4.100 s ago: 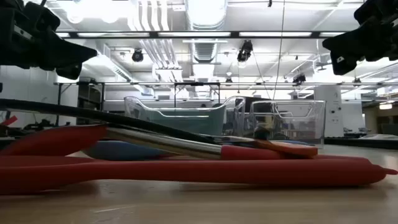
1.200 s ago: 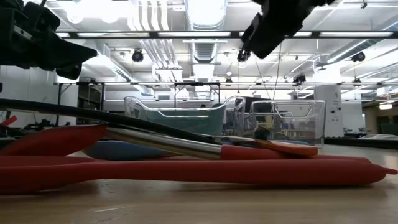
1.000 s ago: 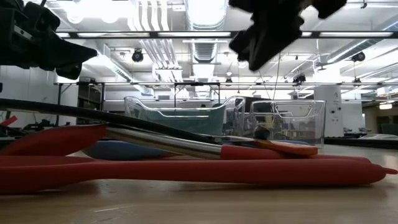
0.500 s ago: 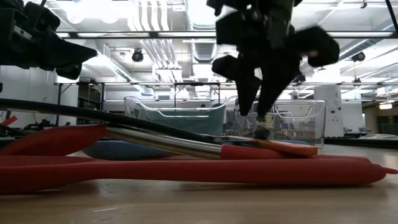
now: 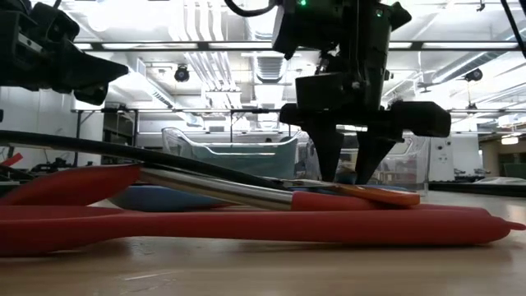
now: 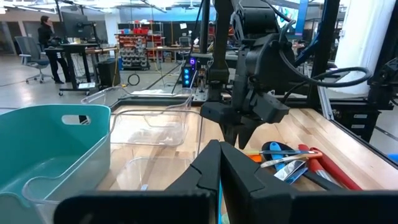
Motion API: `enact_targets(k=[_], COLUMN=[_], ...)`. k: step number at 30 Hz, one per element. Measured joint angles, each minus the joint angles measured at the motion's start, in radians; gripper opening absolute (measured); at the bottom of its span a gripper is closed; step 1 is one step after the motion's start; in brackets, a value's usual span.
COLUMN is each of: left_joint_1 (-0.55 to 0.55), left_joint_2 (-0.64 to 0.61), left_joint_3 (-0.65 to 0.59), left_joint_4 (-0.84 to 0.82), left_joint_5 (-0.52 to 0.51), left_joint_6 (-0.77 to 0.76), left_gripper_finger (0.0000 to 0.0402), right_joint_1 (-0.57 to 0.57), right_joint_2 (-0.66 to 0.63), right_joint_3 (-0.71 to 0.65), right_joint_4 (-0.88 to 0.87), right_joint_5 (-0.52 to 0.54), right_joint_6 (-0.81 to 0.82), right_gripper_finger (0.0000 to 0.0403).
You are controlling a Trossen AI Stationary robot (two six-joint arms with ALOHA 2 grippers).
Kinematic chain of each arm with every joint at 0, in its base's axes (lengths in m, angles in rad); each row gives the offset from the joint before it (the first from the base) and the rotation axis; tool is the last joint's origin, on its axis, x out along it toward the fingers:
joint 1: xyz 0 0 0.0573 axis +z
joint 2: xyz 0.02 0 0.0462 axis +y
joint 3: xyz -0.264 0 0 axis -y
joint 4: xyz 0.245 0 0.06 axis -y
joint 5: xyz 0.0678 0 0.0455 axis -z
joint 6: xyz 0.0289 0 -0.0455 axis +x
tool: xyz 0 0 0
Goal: Pick & Place Kitchen Items
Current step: Put the yellow knife into the right transparent bin
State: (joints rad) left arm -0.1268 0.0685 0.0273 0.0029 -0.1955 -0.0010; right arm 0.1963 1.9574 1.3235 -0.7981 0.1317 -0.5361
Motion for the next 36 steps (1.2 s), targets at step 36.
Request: enact_targets(k=[36], left_joint_1=[0.0], left_joint_2=[0.0], left_joint_3=[0.0], left_joint_4=[0.0], left_joint_5=[0.0], left_joint_6=[0.0], left_gripper_finger=[0.001], right_joint_1=[0.011], right_joint_2=[-0.006], right_joint_3=[-0.002], right_joint_4=[0.043], right_joint_5=[-0.109], right_joint_6=[-0.011], right_gripper_finger=[0.0059])
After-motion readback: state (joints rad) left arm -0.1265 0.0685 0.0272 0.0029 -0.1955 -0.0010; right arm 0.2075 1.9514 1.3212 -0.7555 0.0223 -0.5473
